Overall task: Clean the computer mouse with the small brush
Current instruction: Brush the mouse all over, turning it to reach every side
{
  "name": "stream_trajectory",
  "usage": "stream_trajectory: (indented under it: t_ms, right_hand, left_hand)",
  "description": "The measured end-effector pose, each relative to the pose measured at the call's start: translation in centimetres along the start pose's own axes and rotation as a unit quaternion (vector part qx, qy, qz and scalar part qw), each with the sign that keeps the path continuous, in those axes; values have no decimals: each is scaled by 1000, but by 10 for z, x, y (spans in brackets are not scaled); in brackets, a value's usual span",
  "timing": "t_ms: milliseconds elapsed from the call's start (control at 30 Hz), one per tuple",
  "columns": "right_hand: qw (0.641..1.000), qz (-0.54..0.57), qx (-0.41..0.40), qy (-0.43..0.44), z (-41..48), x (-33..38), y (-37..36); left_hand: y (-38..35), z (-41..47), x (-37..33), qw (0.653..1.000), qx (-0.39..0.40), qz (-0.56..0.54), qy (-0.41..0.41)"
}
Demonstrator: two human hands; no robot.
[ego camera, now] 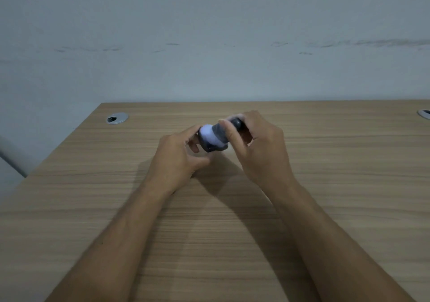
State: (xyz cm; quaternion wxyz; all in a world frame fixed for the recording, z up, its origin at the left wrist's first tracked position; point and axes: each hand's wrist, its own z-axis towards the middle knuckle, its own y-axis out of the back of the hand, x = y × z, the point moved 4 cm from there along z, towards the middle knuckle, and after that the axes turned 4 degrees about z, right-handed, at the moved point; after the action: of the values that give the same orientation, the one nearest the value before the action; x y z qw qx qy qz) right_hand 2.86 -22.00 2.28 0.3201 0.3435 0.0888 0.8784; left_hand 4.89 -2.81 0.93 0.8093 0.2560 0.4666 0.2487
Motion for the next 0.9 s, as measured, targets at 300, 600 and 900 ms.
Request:
stream_trajectory:
  t_ms: [300,600,900]
  right_hand:
    - [998,-35,4,52,0,8,-8]
    - [999,-11,16,41,1,0,4]
    - [998,-16,-44,-50,1,-23,13]
  left_hand:
    - [-5,4,3,999,-6,41,-23]
    - [-8,3,-4,999,-6,42,-29]
    - [-12,2,18,983,-17,-157,91]
